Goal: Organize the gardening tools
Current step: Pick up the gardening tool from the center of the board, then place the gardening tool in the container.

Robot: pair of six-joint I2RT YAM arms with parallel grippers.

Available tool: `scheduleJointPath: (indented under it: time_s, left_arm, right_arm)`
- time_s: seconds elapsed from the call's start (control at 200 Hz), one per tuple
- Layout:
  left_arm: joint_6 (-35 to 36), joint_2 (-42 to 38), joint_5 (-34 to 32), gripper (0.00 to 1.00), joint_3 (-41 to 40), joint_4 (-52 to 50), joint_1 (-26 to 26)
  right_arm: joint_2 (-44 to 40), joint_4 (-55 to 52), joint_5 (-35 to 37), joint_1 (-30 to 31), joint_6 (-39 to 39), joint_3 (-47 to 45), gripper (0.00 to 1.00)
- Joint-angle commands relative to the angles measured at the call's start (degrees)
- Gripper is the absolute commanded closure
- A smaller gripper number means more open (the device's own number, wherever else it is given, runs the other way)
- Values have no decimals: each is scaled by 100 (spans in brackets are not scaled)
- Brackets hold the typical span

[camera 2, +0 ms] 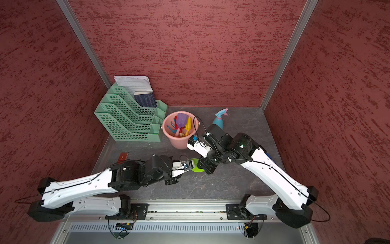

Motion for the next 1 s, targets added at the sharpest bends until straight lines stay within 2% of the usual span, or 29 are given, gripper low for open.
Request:
scheduleJointPath:
  time_s: [0.0,0.045,0.115,0.2,0.275,0.366,0.526,0.706,0.872,0.997]
  left_arm:
    - [-138,-55,-203,98,-41,242,3]
    - [-133,-54,-233,100,-45,234,-1]
    - [-128,-65,-278,100,-73,249,-14]
    - [-129,-133,-357,100,-157,257,-19]
    - [-146,-300,-494,100,-355,342,-2]
    - [-187,-669,-548,100,-709,575,154]
    - [-404,-1529,-349,100,-1407,1247,742]
    - [-536,-2162,354,100,-2057,2764,2011]
    - [-1140,-1552,1416,100,-2195,4349,3193]
    - [-1517,-583,1916,100,-1998,5473,3652]
  right_arm:
    - [-97,268,-171,-8,149,142,100]
    - [-106,277,-123,-12,141,133,99]
    - [-130,293,90,-8,173,100,59]
    - [-207,319,538,-12,213,42,32]
    - [-322,364,1013,-16,289,-32,16]
    - [-509,522,1286,-75,390,-155,3]
    - [-785,851,1441,-187,625,-432,2]
    - [-973,1432,1142,-261,936,-971,2]
    - [-1105,2149,839,-280,1303,-1546,2]
    - [-1182,2450,818,-299,1424,-1827,2]
